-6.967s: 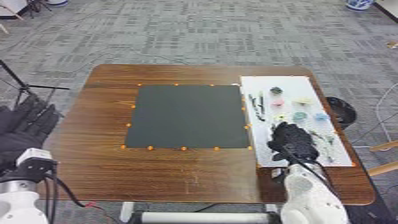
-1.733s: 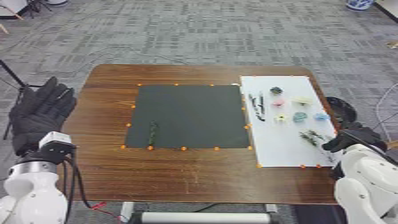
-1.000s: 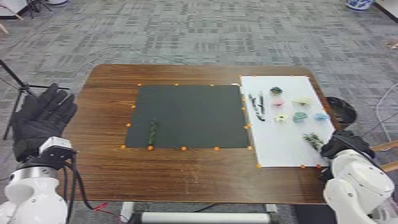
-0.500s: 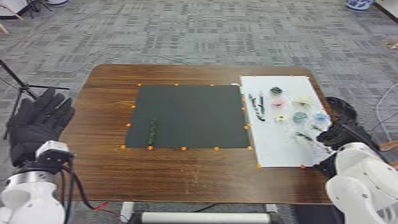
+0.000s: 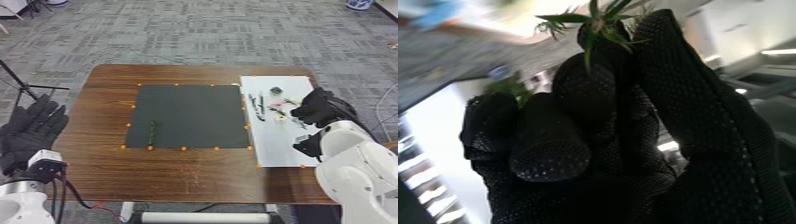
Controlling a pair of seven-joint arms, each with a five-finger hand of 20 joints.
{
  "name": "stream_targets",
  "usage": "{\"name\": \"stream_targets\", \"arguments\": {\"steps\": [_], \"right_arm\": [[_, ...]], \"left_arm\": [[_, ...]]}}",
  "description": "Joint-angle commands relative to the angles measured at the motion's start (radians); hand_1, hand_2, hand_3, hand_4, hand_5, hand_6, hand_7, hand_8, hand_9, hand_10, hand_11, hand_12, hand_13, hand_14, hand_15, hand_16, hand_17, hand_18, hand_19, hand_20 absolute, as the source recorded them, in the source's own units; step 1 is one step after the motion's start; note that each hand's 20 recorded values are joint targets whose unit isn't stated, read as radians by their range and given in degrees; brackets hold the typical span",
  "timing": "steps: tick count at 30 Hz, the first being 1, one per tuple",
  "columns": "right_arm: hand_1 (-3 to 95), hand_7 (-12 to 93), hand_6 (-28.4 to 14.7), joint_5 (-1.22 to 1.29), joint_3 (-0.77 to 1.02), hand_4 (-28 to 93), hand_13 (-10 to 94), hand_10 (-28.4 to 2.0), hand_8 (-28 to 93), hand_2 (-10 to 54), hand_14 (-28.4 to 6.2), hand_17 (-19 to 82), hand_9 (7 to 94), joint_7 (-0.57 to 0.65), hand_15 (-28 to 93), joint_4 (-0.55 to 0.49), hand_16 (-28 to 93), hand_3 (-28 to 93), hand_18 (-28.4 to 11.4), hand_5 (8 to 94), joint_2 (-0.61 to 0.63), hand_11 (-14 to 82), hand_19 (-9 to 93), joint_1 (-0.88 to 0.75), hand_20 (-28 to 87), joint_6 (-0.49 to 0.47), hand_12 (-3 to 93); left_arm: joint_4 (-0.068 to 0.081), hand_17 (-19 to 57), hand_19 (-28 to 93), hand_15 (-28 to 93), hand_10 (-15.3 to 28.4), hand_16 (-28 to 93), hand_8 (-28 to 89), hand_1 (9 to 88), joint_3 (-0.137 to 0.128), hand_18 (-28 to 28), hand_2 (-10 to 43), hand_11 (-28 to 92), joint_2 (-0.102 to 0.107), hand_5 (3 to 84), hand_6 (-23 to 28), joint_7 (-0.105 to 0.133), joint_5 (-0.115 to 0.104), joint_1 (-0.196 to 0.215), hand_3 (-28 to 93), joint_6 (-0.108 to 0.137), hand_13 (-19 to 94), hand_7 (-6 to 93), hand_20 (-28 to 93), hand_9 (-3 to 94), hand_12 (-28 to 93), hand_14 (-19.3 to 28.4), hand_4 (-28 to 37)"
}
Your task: Arrange flowers
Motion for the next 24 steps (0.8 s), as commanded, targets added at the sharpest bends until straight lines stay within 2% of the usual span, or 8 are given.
{"name": "stream_targets", "arguments": {"steps": [1, 4, 7, 10, 14, 18, 20, 24], "right_arm": [[51.5, 49, -2.2, 0.035, -0.198, -21, 78, -12.6, 21, -7.6, -9.4, 47, 77.4, -0.075, 75, 0.034, 43, 66, -23.9, 71.4, -0.091, 55.0, 92, 0.164, 30, -0.045, 41.6], [51.6, 49, -2.2, 0.040, -0.278, -21, 78, -12.5, 21, -7.4, -9.3, 47, 77.3, -0.097, 75, 0.083, 43, 66, -23.9, 71.3, -0.148, 55.0, 92, 0.225, 30, -0.068, 41.5], [51.6, 49, -2.2, 0.007, -0.355, -21, 78, -12.5, 21, -7.4, -9.3, 47, 77.4, -0.141, 75, 0.158, 43, 66, -24.0, 71.4, -0.197, 54.9, 92, 0.276, 30, -0.082, 41.4], [50.8, 50, -2.2, 0.017, -0.406, -20, 78, -12.8, 21, -7.3, -9.3, 47, 77.6, -0.123, 75, 0.264, 43, 67, -24.1, 71.4, -0.250, 54.8, 92, 0.341, 29, -0.115, 41.3], [50.5, 50, -2.2, -0.034, -0.437, -19, 78, -13.0, 21, -6.7, -9.7, 47, 77.7, -0.126, 75, 0.360, 43, 67, -24.2, 71.5, -0.322, 54.8, 93, 0.376, 29, -0.110, 41.1], [50.5, 50, -2.1, -0.096, -0.461, -19, 78, -12.8, 21, -6.6, -9.7, 47, 77.7, -0.114, 75, 0.461, 43, 66, -24.1, 71.3, -0.386, 54.9, 93, 0.392, 29, -0.074, 41.1], [50.9, 50, -2.0, -0.120, -0.467, -20, 78, -12.7, 20, -6.3, -9.5, 48, 77.7, -0.103, 75, 0.508, 42, 66, -24.2, 71.5, -0.412, 54.9, 93, 0.397, 29, -0.050, 41.1], [51.1, 49, -1.9, -0.181, -0.480, -21, 79, -12.7, 19, -5.9, -9.4, 48, 77.8, -0.087, 75, 0.550, 42, 66, -24.2, 72.0, -0.449, 54.7, 93, 0.352, 28, -0.024, 41.0]], "left_arm": [[-0.011, -6.8, 38, 23, 15.2, -4, -10, 25.4, -0.024, 15.0, 14.3, 19, -0.006, 40.0, 8.3, -0.018, 0.025, 0.026, 70, -0.027, 26, 11.8, 6, 33.4, 6, 15.7, -28.3], [-0.006, -6.8, 37, 23, 14.7, -4, -10, 25.4, -0.021, 15.0, 14.3, 19, -0.002, 40.0, 8.2, -0.016, -0.022, 0.025, 70, -0.039, 26, 11.7, 7, 33.8, 6, 15.7, -28.3], [-0.008, -6.8, 37, 23, 13.8, -4, -10, 25.6, -0.018, 15.1, 14.2, 19, -0.005, 40.5, 7.8, -0.015, -0.012, 0.033, 70, -0.032, 26, 11.8, 7, 34.9, 6, 15.7, -28.3], [-0.004, -6.8, 37, 22, 13.3, -4, -11, 25.8, -0.012, 15.2, 14.3, 18, 0.001, 40.9, 7.4, -0.010, -0.038, 0.023, 69, -0.041, 27, 11.8, 7, 36.4, 6, 15.0, -28.3], [-0.001, -6.7, 37, 22, 13.0, -4, -11, 26.0, -0.002, 15.2, 14.2, 18, 0.010, 41.1, 7.3, -0.017, -0.027, 0.012, 69, -0.038, 27, 11.7, 7, 36.7, 6, 14.8, -28.3], [0.013, -6.7, 37, 21, 13.2, -4, -11, 26.0, 0.016, 15.2, 14.2, 17, 0.017, 41.3, 7.4, -0.019, -0.045, -0.014, 69, -0.032, 28, 11.5, 7, 36.8, 6, 14.7, -28.3], [0.019, -6.7, 37, 21, 13.2, -4, -11, 25.9, 0.024, 15.2, 14.2, 17, 0.020, 41.3, 7.5, -0.020, -0.039, -0.026, 69, -0.043, 28, 11.6, 7, 36.7, 6, 14.6, -28.3], [0.002, -6.7, 37, 21, 13.4, -4, -10, 25.9, 0.021, 15.2, 14.2, 17, 0.011, 41.3, 7.5, -0.033, -0.042, 0.005, 69, -0.024, 28, 11.5, 7, 36.6, 6, 14.6, -28.3]]}}
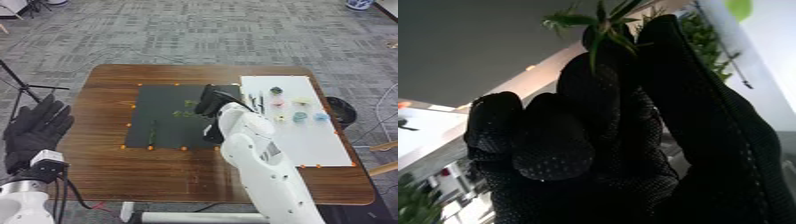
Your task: Arrange flowers
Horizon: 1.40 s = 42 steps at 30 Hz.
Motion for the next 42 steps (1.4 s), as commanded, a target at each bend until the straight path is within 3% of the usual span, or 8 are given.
{"name": "stream_targets", "arguments": {"steps": [1, 9, 13, 21, 28, 37, 40, 42], "right_arm": [[51.1, 49, -1.8, -0.097, -0.038, -21, 79, -12.7, 19, -5.9, -9.4, 48, 77.8, 0.034, 75, 0.095, 42, 66, -24.2, 72.0, -0.091, 54.7, 93, -0.053, 28, 0.087, 40.9], [48.7, 46, -2.4, -0.086, -0.084, -20, 79, -13.6, 19, -5.3, -9.4, 48, 77.4, 0.059, 74, 0.061, 42, 67, -24.2, 71.6, -0.079, 53.2, 93, -0.121, 27, 0.067, 40.6], [47.4, 45, -2.7, -0.101, -0.088, -20, 79, -14.0, 18, -5.3, -8.8, 48, 76.8, 0.057, 72, 0.061, 41, 67, -24.2, 71.4, -0.082, 52.5, 93, -0.141, 27, 0.078, 40.1], [41.1, 27, -5.1, -0.067, -0.084, -18, 79, -14.6, 11, -4.6, -8.6, 48, 77.9, 0.060, 71, 0.039, 40, 68, -24.4, 73.3, -0.076, 49.7, 93, -0.141, 26, 0.103, 37.2], [36.2, 19, -6.0, -0.049, -0.079, -17, 79, -14.6, -9, -4.4, -8.6, 48, 77.7, 0.047, 72, 0.013, 40, 71, -24.4, 71.3, -0.066, 49.8, 93, -0.131, 27, 0.138, 37.2], [35.4, 17, -6.1, -0.097, -0.091, -17, 80, -14.4, -9, -4.0, -8.3, 49, 78.9, -0.006, 73, -0.051, 42, 69, -24.4, 70.8, -0.013, 49.6, 93, -0.147, 30, 0.146, 37.2], [34.1, 18, -6.5, -0.073, -0.077, -17, 80, -15.1, -8, 0.1, -7.5, 48, 78.8, -0.085, 70, -0.075, 41, 69, -23.7, 70.0, 0.014, 40.5, 93, -0.171, 28, 0.163, 32.0], [33.4, 31, -6.3, -0.048, -0.062, -17, 80, -16.5, -1, 2.7, -7.3, 48, 77.7, -0.096, 64, -0.082, 37, 71, -22.6, 67.8, 0.002, 30.6, 93, -0.170, 24, 0.077, 26.0]], "left_arm": [[-0.009, -6.6, 37, 21, 13.4, -4, -10, 25.9, 0.012, 15.2, 14.1, 17, 0.002, 41.3, 7.5, -0.012, -0.011, 0.011, 69, 0.014, 28, 11.5, 7, 36.6, 6, 14.6, -28.3], [-0.012, -6.4, 38, 22, 14.1, -4, -10, 25.8, 0.025, 15.3, 14.4, 18, 0.012, 42.2, 8.0, 0.031, -0.054, 0.008, 70, 0.050, 29, 11.6, 8, 37.6, 6, 14.5, -28.3], [-0.013, -6.4, 39, 23, 14.2, -4, -11, 25.6, 0.030, 15.3, 14.6, 19, 0.010, 42.4, 8.1, 0.039, -0.055, 0.015, 70, 0.069, 29, 12.0, 8, 37.7, 6, 14.7, -28.3], [-0.009, -6.4, 39, 24, 14.4, -5, -11, 25.6, 0.034, 15.4, 14.8, 19, 0.015, 42.5, 8.3, 0.039, -0.047, 0.004, 70, 0.057, 29, 12.5, 8, 37.7, 6, 14.8, -28.3], [-0.005, -6.4, 39, 24, 14.4, -5, -11, 25.5, 0.038, 15.4, 14.9, 20, 0.016, 42.4, 8.3, 0.035, -0.048, -0.003, 70, 0.053, 29, 12.7, 7, 37.6, 6, 15.0, -28.3], [0.004, -6.4, 39, 24, 14.4, -5, -11, 25.4, 0.046, 15.4, 14.9, 20, 0.024, 42.4, 8.3, 0.021, -0.039, -0.022, 71, 0.044, 29, 12.8, 7, 37.6, 6, 15.2, -28.3], [0.005, -6.5, 40, 25, 14.4, -5, -11, 25.5, 0.042, 15.4, 15.0, 20, 0.028, 42.4, 8.4, 0.015, -0.033, -0.014, 71, 0.042, 29, 12.9, 7, 37.5, 6, 15.2, -28.3], [0.011, -6.4, 40, 25, 14.5, -5, -11, 25.6, 0.023, 15.4, 15.0, 20, 0.020, 42.4, 8.4, 0.002, -0.019, -0.004, 70, 0.000, 29, 13.1, 7, 37.5, 6, 15.2, -28.3]]}}
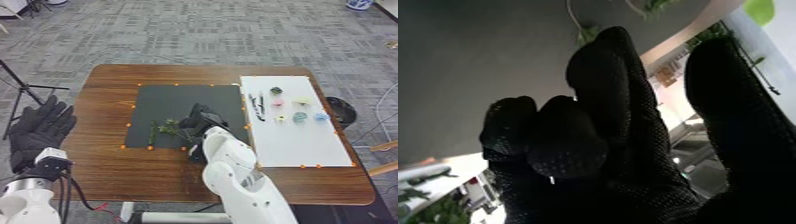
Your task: Arrange flowers
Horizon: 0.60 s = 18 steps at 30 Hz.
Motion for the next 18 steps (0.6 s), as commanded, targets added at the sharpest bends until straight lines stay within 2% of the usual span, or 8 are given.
{"name": "stream_targets", "arguments": {"steps": [1, 3, 6, 9, 11, 18], "right_arm": [[33.9, 41, -6.3, 0.037, 0.037, -17, 80, -17.7, 7, 3.3, -7.5, 48, 76.4, -0.118, 61, -0.055, 35, 71, -21.5, 65.4, 0.026, 24.3, 92, -0.035, 21, -0.100, 22.5], [35.1, 57, -6.6, 0.065, 0.043, -17, 80, -19.3, 15, 4.3, -7.6, 49, 73.9, -0.075, 59, -0.062, 33, 70, -20.6, 60.5, 0.016, 17.3, 93, -0.027, 17, -0.193, 18.5], [40.7, 66, -5.4, 0.036, 0.050, -18, 82, -20.2, 20, 7.1, -7.1, 50, 72.3, -0.081, 59, -0.061, 32, 70, -20.4, 59.6, 0.004, 13.8, 93, -0.024, 16, -0.268, 16.4], [44.5, 68, -6.1, 0.036, 0.051, -20, 82, -20.3, 21, 8.1, -6.6, 49, 71.0, -0.066, 60, -0.066, 32, 69, -20.6, 59.7, 0.000, 12.4, 93, -0.026, 17, -0.306, 15.6], [45.7, 67, -6.7, 0.044, 0.055, -21, 81, -20.3, 22, 8.2, -6.2, 49, 70.6, -0.065, 61, -0.061, 32, 69, -20.6, 59.6, -0.006, 12.0, 93, -0.025, 17, -0.332, 15.4], [45.9, 67, -7.0, 0.072, 0.065, -21, 80, -20.5, 22, 8.4, -6.4, 49, 69.0, -0.117, 62, -0.059, 32, 69, -20.3, 59.0, -0.020, 11.2, 93, -0.054, 18, -0.316, 14.8]], "left_arm": [[0.011, -6.5, 39, 25, 14.4, -5, -11, 25.9, -0.014, 15.4, 15.3, 20, -0.001, 42.4, 8.4, -0.027, 0.023, 0.011, 71, -0.055, 29, 13.1, 7, 37.5, 6, 15.2, -28.2], [0.011, -6.5, 39, 25, 14.3, -5, -11, 26.1, -0.008, 15.4, 15.4, 20, -0.001, 42.4, 8.4, -0.027, 0.012, 0.005, 72, -0.055, 29, 13.2, 7, 37.3, 6, 15.2, -28.2], [0.012, -6.5, 39, 24, 14.2, -5, -11, 26.3, -0.007, 15.4, 15.4, 20, 0.002, 42.4, 8.4, -0.026, 0.020, 0.000, 72, -0.055, 29, 13.3, 7, 37.2, 6, 15.3, -28.3], [0.013, -6.5, 39, 24, 14.2, -5, -11, 26.4, -0.007, 15.4, 15.2, 19, -0.002, 42.4, 8.4, -0.033, 0.030, -0.002, 72, -0.050, 29, 13.4, 7, 37.2, 6, 15.3, -28.3], [0.012, -6.4, 38, 24, 14.2, -5, -11, 26.4, -0.007, 15.4, 15.2, 19, -0.004, 42.4, 8.3, -0.033, 0.024, -0.001, 71, -0.054, 29, 13.5, 7, 37.2, 6, 15.3, -28.3], [0.017, -6.5, 38, 24, 14.2, -5, -11, 25.9, 0.000, 15.4, 15.1, 19, 0.002, 42.4, 8.3, -0.045, 0.029, -0.009, 71, -0.053, 29, 13.5, 7, 37.1, 6, 15.2, -28.3]]}}
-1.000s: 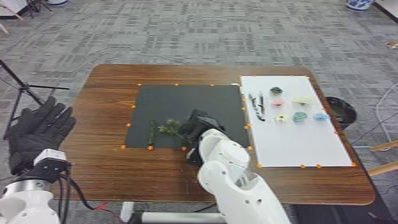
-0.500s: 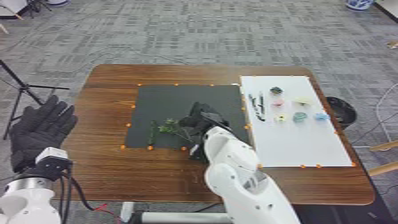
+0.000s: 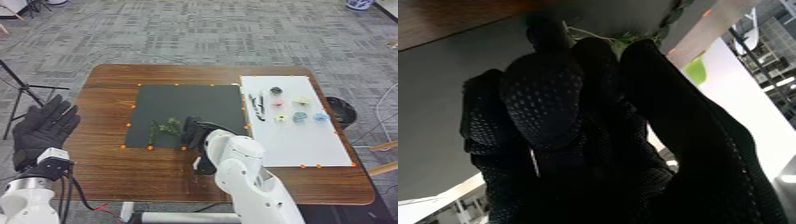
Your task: Arrange flowers
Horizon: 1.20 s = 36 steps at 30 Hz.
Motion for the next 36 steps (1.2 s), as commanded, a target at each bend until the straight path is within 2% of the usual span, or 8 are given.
{"name": "stream_targets", "arguments": {"steps": [1, 4, 9, 20, 23, 28, 32, 36], "right_arm": [[45.9, 67, -7.0, 0.009, 0.007, -21, 80, -20.4, 22, 8.6, -6.5, 48, 68.9, -0.051, 62, 0.004, 32, 69, -20.1, 58.8, -0.024, 11.2, 93, -0.031, 18, 0.035, 14.8], [46.4, 67, -6.7, -0.003, 0.018, -22, 80, -20.1, 22, 8.7, -6.4, 48, 68.1, -0.077, 62, 0.014, 32, 68, -19.9, 58.3, -0.053, 11.1, 93, -0.044, 18, 0.024, 14.8], [46.6, 67, -6.5, -0.047, 0.001, -21, 80, -19.8, 21, 8.4, -6.4, 48, 68.2, -0.046, 63, 0.017, 32, 68, -20.1, 58.3, -0.048, 11.4, 92, -0.043, 19, 0.044, 14.8], [44.3, 67, -5.6, -0.017, 0.032, -18, 81, -19.7, 20, 6.3, -6.4, 48, 70.8, 0.011, 63, -0.028, 31, 70, -20.9, 60.0, -0.009, 12.7, 93, -0.006, 20, 0.176, 15.4], [38.8, 65, -6.3, 0.039, 0.080, -16, 81, -19.2, 20, 9.1, -6.6, 49, 73.0, 0.027, 62, -0.068, 31, 71, -21.4, 62.9, -0.008, 13.5, 93, 0.003, 21, 0.138, 15.9], [33.9, 59, -7.1, -0.046, 0.137, -14, 82, -18.9, 14, 11.6, -6.8, 48, 74.2, 0.008, 62, -0.051, 31, 71, -22.0, 65.5, 0.055, 13.9, 93, 0.028, 21, 0.287, 16.8], [33.7, 57, -6.8, 0.060, 0.222, -14, 81, -18.0, 13, 10.7, -6.7, 47, 76.7, 0.126, 63, -0.014, 32, 71, -22.8, 66.1, 0.099, 18.2, 93, 0.077, 22, 0.272, 18.8], [31.1, 57, -7.4, -0.032, 0.252, -13, 81, -17.6, -12, 10.9, -7.0, 47, 78.2, 0.129, 64, 0.024, 34, 70, -23.5, 68.6, 0.162, 22.4, 93, 0.105, 24, 0.253, 21.5]], "left_arm": [[0.008, -6.5, 38, 24, 14.2, -5, -11, 25.9, 0.008, 15.4, 15.0, 19, 0.002, 42.4, 8.4, -0.022, 0.006, -0.009, 71, -0.007, 29, 13.5, 7, 37.1, 7, 15.2, -28.3], [0.019, -6.5, 38, 24, 14.2, -5, -11, 25.9, 0.016, 15.4, 15.0, 19, 0.006, 42.3, 8.4, -0.044, 0.011, -0.017, 71, -0.004, 29, 13.3, 7, 37.1, 6, 15.1, -28.3], [0.024, -6.5, 38, 24, 14.2, -5, -11, 25.9, 0.028, 15.4, 15.0, 19, 0.008, 42.4, 8.4, -0.043, 0.011, -0.027, 71, -0.006, 28, 13.4, 7, 37.1, 6, 15.2, -28.3], [0.004, -6.5, 39, 24, 14.2, -4, -11, 25.8, -0.007, 15.4, 15.0, 20, -0.015, 42.4, 8.5, -0.007, 0.001, 0.025, 71, 0.000, 28, 13.4, 7, 37.0, 7, 15.3, -28.3], [0.010, -6.6, 39, 24, 14.2, -4, -11, 25.9, 0.000, 15.4, 15.1, 20, -0.015, 42.4, 8.5, -0.010, 0.004, 0.010, 71, -0.014, 28, 13.4, 7, 37.0, 7, 15.3, -28.3], [0.006, -6.5, 38, 24, 14.1, -4, -11, 26.0, 0.008, 15.3, 15.3, 20, -0.017, 42.4, 8.5, -0.010, 0.022, 0.001, 71, -0.015, 28, 13.5, 7, 36.9, 6, 15.3, -28.3], [0.000, -6.5, 38, 24, 14.1, -4, -11, 26.0, 0.008, 15.2, 15.3, 20, -0.020, 42.4, 8.4, -0.021, 0.001, 0.014, 71, -0.017, 28, 13.5, 7, 36.9, 6, 15.3, -28.3], [-0.001, -6.5, 38, 24, 14.2, -4, -11, 25.8, 0.011, 15.2, 15.1, 20, -0.023, 42.5, 8.6, -0.012, 0.003, 0.013, 71, -0.009, 28, 13.6, 7, 36.9, 6, 15.5, -28.3]]}}
